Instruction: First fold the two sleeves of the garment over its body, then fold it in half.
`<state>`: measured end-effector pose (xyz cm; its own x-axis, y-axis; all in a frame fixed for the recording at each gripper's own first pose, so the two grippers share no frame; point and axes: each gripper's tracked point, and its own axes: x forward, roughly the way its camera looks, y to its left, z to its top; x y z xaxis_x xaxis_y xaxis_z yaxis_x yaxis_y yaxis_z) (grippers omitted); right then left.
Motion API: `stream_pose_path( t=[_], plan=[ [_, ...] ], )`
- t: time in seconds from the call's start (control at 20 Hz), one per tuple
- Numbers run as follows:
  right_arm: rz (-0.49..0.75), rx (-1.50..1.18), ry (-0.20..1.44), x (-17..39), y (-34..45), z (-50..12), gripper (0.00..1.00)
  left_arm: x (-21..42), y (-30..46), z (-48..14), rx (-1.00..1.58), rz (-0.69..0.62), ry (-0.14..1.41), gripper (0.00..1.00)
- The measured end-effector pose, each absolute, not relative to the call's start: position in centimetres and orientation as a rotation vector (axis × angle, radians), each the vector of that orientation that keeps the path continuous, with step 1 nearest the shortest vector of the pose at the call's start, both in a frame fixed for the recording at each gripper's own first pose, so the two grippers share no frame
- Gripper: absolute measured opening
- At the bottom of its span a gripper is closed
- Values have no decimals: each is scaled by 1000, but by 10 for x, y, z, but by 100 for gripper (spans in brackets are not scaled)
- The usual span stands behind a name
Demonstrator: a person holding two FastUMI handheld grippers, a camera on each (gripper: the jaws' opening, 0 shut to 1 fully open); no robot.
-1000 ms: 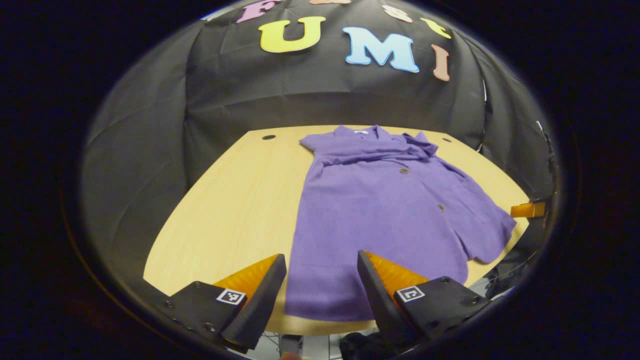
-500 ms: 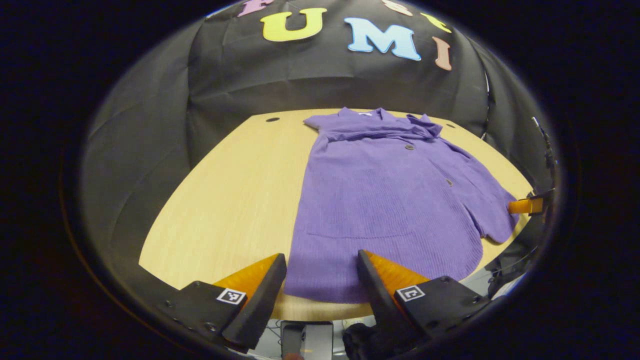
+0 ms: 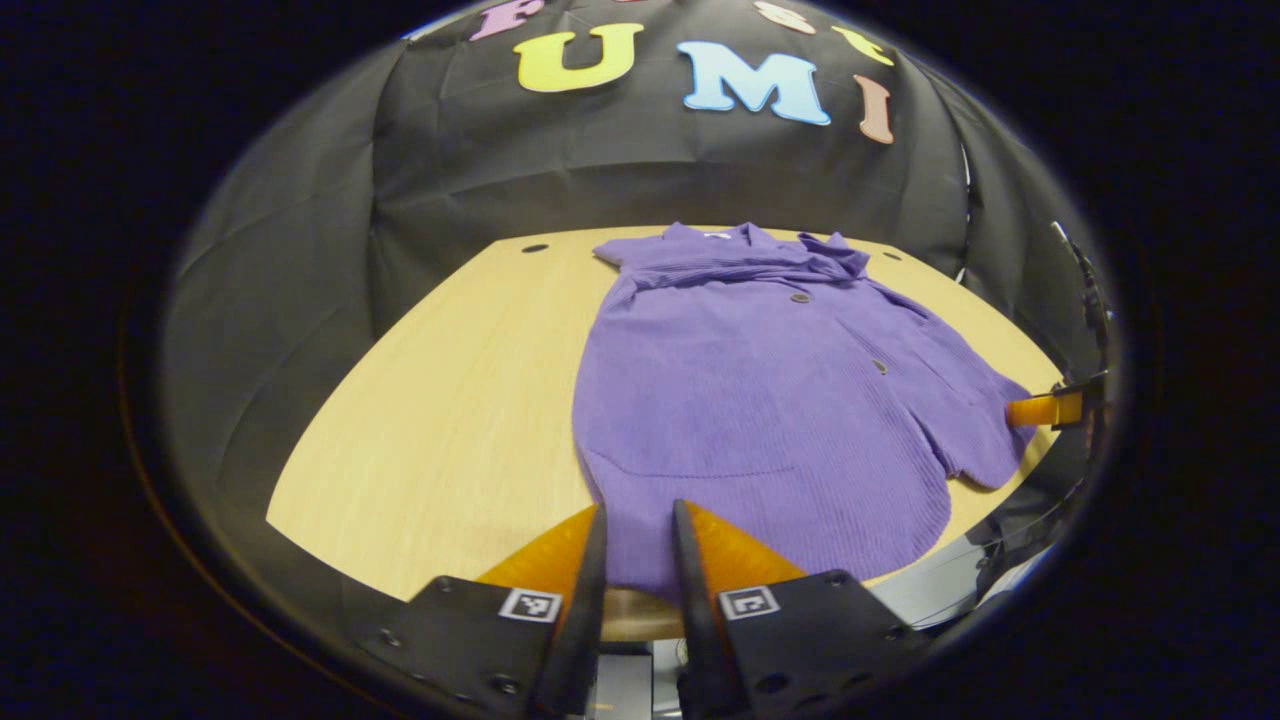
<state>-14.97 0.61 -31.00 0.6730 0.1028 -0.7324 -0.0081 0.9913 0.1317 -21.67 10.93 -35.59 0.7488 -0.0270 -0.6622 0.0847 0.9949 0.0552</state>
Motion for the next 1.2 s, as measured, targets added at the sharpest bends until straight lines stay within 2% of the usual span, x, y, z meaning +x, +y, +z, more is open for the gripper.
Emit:
stream_pose_path(
  t=[0.05,0.1,0.15,0.2,0.25,0.35,0.55,0.8,1.2],
  plan=[
    [80,129,828,-150,13,-309,69,-216,108,-357,98,-50,723,29],
    [87,133,820,-149,16,-308,56,-217,105,-359,116,-55,731,23],
    [103,135,818,-150,21,-306,43,-217,103,-358,120,-44,738,22],
    [114,137,814,-148,26,-308,34,-217,102,-358,122,-31,748,14],
    [123,142,818,-149,27,-308,16,-215,102,-356,118,-20,753,14],
    [160,157,829,-149,29,-309,6,-216,100,-356,97,-8,776,8],
    [230,257,837,-146,25,-291,0,-214,88,-342,-4,11,808,9],
    [296,334,697,-117,12,-226,0,-181,63,-272,-126,33,689,8],
    [276,398,531,-33,14,-138,0,-67,32,-191,-169,-83,524,8]
  ],
)
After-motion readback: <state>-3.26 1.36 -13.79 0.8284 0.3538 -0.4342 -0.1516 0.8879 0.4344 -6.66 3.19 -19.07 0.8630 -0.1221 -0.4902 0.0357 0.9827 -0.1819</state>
